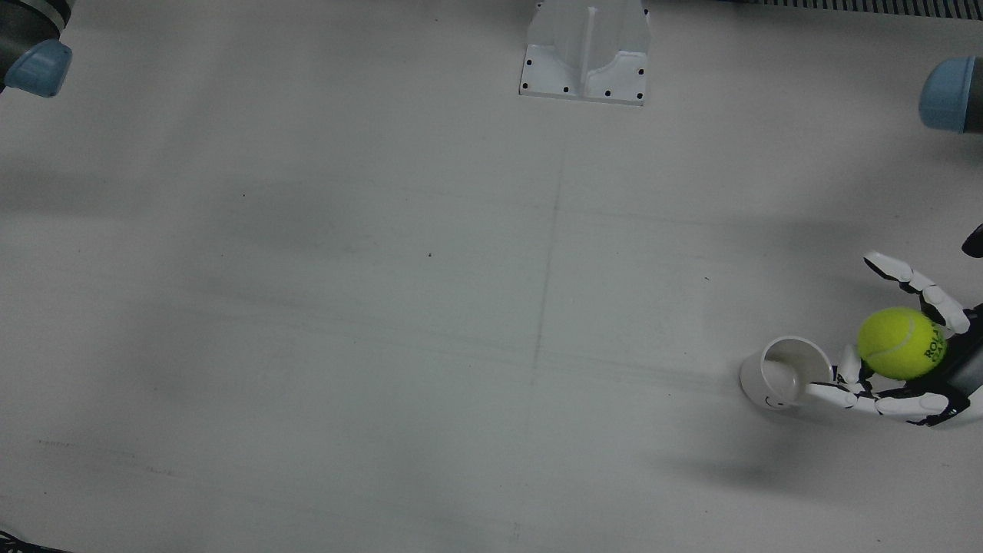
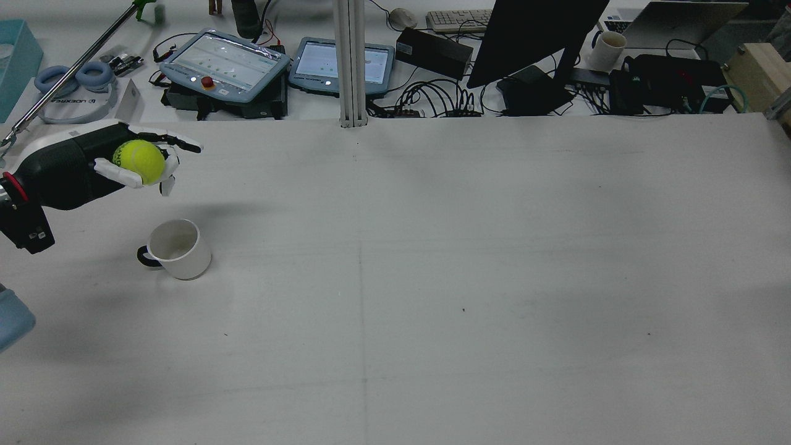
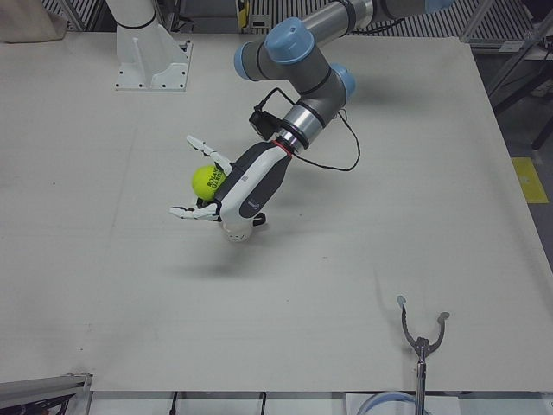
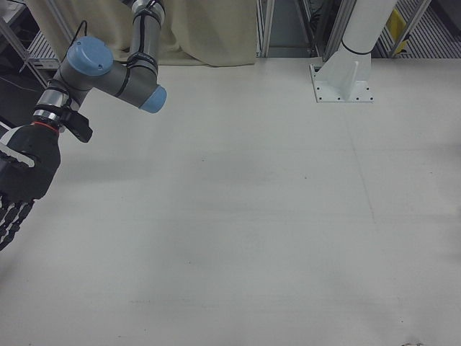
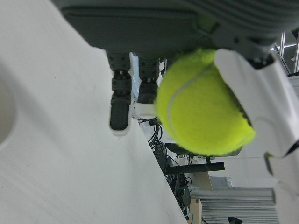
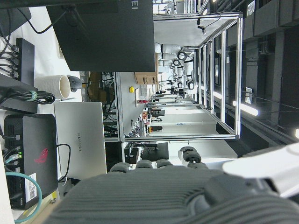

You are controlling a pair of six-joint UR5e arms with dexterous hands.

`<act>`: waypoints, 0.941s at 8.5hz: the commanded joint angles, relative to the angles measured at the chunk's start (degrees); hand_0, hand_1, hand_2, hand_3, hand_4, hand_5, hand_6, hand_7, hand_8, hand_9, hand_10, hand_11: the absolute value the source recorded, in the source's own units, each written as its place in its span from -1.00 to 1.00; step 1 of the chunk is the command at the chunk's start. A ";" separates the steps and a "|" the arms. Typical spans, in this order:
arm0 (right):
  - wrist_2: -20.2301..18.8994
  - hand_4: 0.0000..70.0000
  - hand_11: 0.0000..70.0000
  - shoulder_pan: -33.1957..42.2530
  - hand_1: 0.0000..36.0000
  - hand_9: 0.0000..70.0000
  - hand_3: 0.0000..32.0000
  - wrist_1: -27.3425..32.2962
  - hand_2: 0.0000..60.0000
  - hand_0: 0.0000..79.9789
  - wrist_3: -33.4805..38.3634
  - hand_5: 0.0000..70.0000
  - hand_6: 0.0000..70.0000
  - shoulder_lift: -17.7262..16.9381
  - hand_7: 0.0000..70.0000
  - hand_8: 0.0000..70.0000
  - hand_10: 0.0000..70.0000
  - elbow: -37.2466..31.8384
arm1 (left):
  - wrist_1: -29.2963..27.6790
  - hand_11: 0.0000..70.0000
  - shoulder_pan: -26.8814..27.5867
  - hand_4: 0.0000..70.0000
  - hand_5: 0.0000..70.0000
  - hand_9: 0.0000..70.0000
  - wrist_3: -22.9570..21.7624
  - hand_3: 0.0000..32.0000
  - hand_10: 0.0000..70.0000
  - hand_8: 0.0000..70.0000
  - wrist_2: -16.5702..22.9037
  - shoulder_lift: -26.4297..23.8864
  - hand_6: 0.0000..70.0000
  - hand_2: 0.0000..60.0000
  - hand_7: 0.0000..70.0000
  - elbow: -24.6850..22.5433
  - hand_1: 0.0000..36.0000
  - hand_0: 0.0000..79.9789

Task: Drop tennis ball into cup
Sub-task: 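Carry the tennis ball with the left hand above the white mug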

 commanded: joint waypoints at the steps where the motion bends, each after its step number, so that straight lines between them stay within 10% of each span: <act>1: 0.00 -1.00 -1.00 0.00 -1.00 -1.00 -1.00 0.00 -1.00 -1.00 0.00 -1.00 -1.00 0.00 -1.00 -1.00 -1.00 -0.01 | -0.25 0.21 1.37 0.07 -0.62 0.94 0.87 -1.00 -0.16 0.38 -0.18 0.00 0.82 -0.32 1.00 0.21 -0.71 0.05; 2: 0.00 -1.00 -1.00 0.00 -1.00 -1.00 -1.00 0.00 -1.00 -1.00 0.00 -1.00 -1.00 0.00 -1.00 -1.00 -1.00 -0.01 | -0.51 -0.25 1.38 -0.13 -0.70 0.42 0.87 -1.00 -0.48 0.01 -0.27 0.00 0.42 -0.50 0.95 0.29 -0.69 0.05; 3: 0.00 -1.00 -1.00 0.00 -1.00 -1.00 -1.00 0.00 -1.00 -1.00 0.00 -1.00 -1.00 0.00 -1.00 -1.00 -1.00 -0.01 | -0.60 -0.60 1.29 -0.28 -0.85 -0.08 0.87 -1.00 -0.73 -0.46 -0.27 0.00 -0.31 -0.82 0.46 0.29 -0.54 0.12; 4: 0.00 -1.00 -1.00 0.00 -1.00 -1.00 -1.00 0.00 -1.00 -1.00 0.00 -1.00 -1.00 0.00 -1.00 -1.00 -1.00 -0.01 | -0.86 -0.83 1.37 -0.38 -0.90 -0.53 0.87 -1.00 -0.90 -0.77 -0.27 0.52 -0.57 -0.93 0.03 0.47 -0.43 0.16; 6: 0.00 -1.00 -1.00 0.00 -1.00 -1.00 -1.00 0.00 -1.00 -1.00 0.00 -1.00 -1.00 0.00 -1.00 -1.00 -1.00 0.08 | -1.66 -1.00 1.29 -0.48 -0.97 -0.91 0.87 -1.00 -1.00 -1.00 -0.27 1.23 -0.93 -1.00 -0.35 0.91 -0.29 0.18; 7: 0.00 -1.00 -1.00 0.00 -1.00 -1.00 -1.00 0.00 -1.00 -1.00 0.00 -1.00 -1.00 0.00 -1.00 -1.00 -1.00 0.08 | -1.74 -1.00 1.29 -0.49 -0.89 -0.95 0.87 -1.00 -1.00 -0.94 -0.27 1.32 -0.56 -0.97 -0.55 0.91 -0.29 0.19; 8: 0.00 -1.00 -1.00 0.00 -1.00 -1.00 -1.00 0.00 -1.00 -1.00 0.00 -1.00 -1.00 0.00 -1.00 -1.00 -1.00 0.08 | -1.74 -1.00 1.29 -0.51 -0.90 -0.96 0.87 -1.00 -1.00 -0.94 -0.27 1.41 -0.59 -0.96 -0.57 0.91 -0.28 0.18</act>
